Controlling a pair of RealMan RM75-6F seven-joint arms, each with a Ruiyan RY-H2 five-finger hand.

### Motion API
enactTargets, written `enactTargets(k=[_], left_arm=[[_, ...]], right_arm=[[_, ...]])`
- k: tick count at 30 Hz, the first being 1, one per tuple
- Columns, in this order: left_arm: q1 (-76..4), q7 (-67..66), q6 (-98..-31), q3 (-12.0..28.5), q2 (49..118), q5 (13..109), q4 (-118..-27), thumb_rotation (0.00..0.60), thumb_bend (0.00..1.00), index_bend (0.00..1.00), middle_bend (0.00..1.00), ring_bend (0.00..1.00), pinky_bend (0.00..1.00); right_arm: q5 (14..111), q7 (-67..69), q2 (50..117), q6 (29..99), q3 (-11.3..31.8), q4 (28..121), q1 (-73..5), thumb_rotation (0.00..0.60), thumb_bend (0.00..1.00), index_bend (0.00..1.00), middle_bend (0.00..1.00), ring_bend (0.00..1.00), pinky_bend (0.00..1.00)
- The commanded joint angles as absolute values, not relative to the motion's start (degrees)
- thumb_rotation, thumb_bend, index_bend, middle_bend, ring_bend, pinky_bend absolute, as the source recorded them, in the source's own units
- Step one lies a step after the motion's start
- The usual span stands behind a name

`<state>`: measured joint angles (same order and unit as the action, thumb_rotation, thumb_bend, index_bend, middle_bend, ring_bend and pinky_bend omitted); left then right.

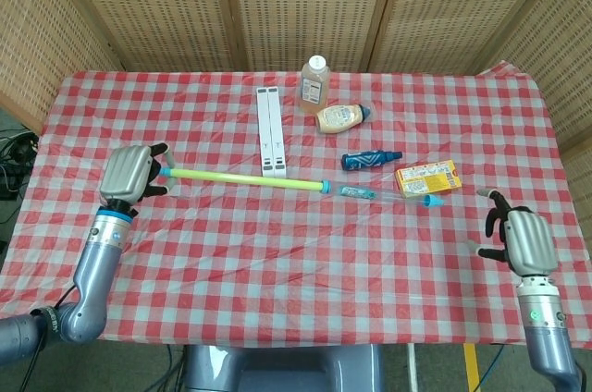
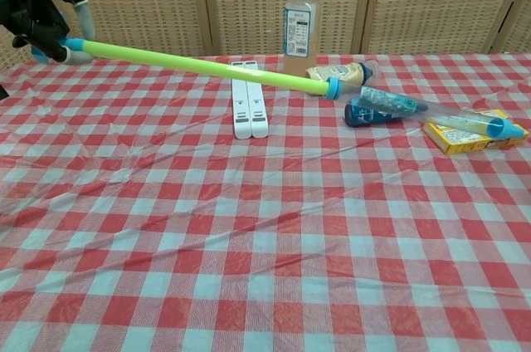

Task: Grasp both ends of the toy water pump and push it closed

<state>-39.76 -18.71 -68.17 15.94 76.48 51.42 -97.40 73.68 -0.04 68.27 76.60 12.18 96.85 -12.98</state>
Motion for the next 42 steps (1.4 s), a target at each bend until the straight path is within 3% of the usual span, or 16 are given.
enactTargets(k=[1,18,42], left_arm=[[-39.38,-17.6,-69.16,16.52,76.25,52.98,-98.25,0.6,0.62,0.88,0.96,0.9,0.77],[-38.51,-17.38,-69.86,17.24,74.36,53.99,-101.47,0.6,0.62,0.88,0.96,0.9,0.78],[-37.52,-16.47,-69.19,17.19,73.05,53.81,-102.36,0.6,0.62,0.88,0.96,0.9,0.78]], right_arm=[[71.3,-2.2,67.76,75.01,12.82,99.32,-13.88,0.6,0.23,0.31,0.85,0.84,0.5],[64.15,-8.86,70.01,71.64,15.67,101.17,-18.62,0.6,0.29,0.4,0.97,0.95,0.55],[57.18,-11.94,74.7,69.14,16.93,93.93,-22.8,0.6,0.36,0.44,1.0,0.98,0.56]])
